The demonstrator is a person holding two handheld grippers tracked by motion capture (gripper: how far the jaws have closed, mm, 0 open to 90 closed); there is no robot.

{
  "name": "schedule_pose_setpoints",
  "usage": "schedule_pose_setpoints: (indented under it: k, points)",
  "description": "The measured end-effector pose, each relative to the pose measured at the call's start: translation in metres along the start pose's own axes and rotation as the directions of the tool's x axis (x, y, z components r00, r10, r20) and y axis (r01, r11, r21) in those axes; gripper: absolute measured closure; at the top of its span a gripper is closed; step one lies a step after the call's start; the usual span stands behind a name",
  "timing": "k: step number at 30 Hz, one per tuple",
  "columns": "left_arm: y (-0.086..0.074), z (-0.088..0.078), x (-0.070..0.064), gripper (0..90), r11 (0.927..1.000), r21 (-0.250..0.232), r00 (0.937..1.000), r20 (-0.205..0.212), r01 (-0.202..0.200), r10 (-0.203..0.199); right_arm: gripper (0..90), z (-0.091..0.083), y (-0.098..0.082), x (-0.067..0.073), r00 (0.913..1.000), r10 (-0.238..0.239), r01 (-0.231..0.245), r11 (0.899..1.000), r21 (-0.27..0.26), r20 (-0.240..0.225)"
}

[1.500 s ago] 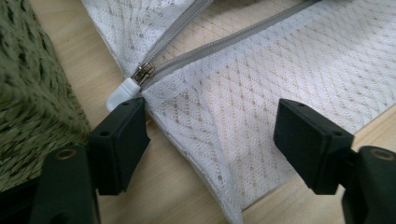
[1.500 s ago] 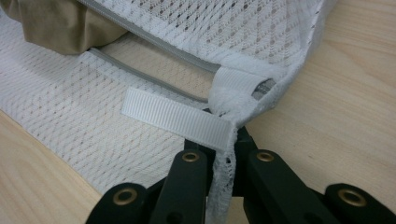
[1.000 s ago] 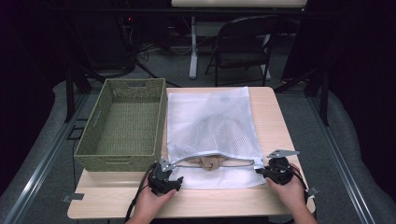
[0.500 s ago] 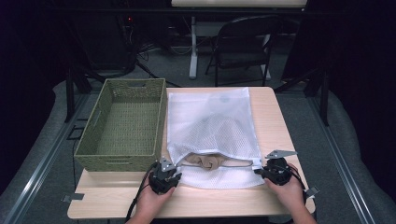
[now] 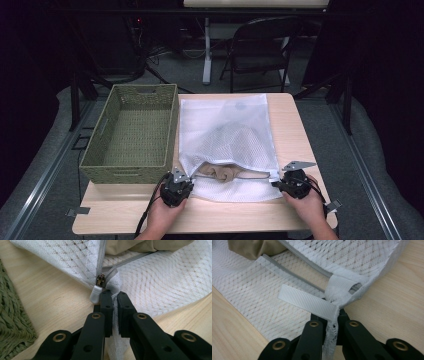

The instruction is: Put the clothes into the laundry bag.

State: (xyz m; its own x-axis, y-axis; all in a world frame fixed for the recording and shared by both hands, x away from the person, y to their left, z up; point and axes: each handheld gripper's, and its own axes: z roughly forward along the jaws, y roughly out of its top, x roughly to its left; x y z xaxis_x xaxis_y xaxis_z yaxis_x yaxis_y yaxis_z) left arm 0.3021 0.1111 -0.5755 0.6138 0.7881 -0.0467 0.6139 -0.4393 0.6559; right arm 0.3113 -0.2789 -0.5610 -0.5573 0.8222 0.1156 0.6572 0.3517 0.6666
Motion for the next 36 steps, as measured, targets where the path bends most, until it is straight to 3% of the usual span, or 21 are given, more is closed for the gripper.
schedule_pose_setpoints:
  k: [15, 26, 33, 36]
  points:
    - [0.010, -0.003, 0.002, 87.7, 0.9990, 0.045, 0.9989, 0.047, -0.007, 0.005, 88.3, -0.004, 0.005, 0.000, 0.9998, -0.020, 0.019, 1.000, 0.014, 0.005]
    - [0.018, -0.011, 0.006, 87.8, 0.9977, 0.066, 0.9978, 0.065, -0.015, 0.011, 88.5, -0.009, 0.013, 0.007, 0.9974, -0.071, 0.071, 0.997, 0.022, 0.015]
    - [0.031, -0.017, 0.007, 87.9, 0.9942, 0.097, 0.9967, 0.071, -0.047, 0.040, 88.6, -0.012, 0.021, 0.010, 0.9966, -0.082, 0.082, 0.996, 0.029, -0.003]
    - [0.036, -0.018, 0.008, 87.9, 0.9932, 0.109, 0.9959, 0.084, -0.043, 0.034, 88.6, -0.013, 0.024, 0.010, 0.9966, -0.081, 0.082, 0.996, 0.036, -0.015]
